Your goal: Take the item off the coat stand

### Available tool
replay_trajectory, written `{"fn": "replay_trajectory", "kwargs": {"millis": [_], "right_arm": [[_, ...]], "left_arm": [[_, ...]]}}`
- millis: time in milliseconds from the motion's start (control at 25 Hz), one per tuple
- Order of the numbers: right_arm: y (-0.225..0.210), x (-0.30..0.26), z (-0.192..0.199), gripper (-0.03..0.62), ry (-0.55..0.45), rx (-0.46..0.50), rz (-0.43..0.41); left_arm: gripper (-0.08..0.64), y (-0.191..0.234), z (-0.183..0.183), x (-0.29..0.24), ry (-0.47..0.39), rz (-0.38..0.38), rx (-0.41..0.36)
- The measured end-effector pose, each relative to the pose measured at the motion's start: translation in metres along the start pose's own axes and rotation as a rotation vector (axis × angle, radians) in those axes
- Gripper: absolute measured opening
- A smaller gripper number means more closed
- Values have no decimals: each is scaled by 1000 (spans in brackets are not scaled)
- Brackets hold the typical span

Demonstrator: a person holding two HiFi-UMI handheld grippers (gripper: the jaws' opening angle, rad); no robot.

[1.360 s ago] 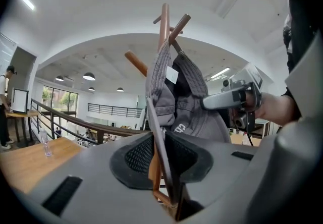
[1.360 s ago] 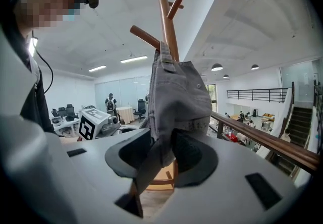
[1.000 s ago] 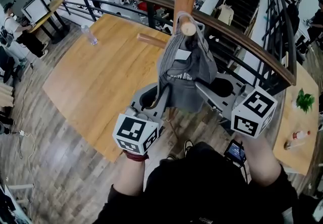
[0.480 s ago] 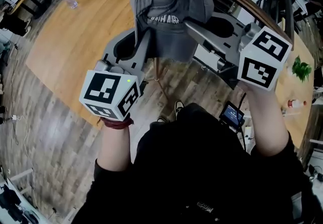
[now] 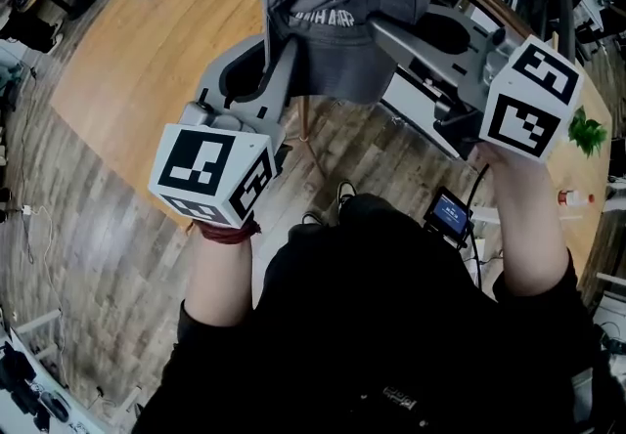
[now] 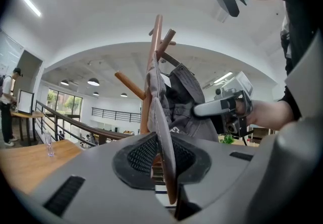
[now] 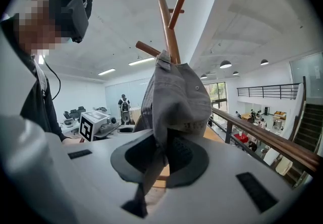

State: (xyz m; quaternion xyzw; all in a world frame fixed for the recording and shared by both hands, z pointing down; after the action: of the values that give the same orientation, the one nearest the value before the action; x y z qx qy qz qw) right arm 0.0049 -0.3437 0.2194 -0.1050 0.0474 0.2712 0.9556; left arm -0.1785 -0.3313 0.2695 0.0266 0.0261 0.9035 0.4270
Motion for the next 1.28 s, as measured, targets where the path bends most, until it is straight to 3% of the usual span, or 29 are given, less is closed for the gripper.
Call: {"fn": "replay_trajectory", "kwargs": {"millis": [400,1280], "right_arm": [[17,-2,-11,51,-19,-12,-18],[49,5,-14,48,-69,9,-5]], "left_arm": [[43,-1,-18,19,-5,-20,41],[43,-15,-29,50,-52,-60,27]]}}
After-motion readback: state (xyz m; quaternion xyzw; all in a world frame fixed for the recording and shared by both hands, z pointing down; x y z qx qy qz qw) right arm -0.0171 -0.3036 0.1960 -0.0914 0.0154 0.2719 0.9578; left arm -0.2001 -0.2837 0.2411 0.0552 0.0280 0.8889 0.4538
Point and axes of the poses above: the fingertips, and each gripper's own axes: x backward along the fingers, y to its left, z out of its underside, the point moved 7 cm from there along x, backward along the fingers, and after that the axes turned 5 degrees about -y, right-handed, at the moved point
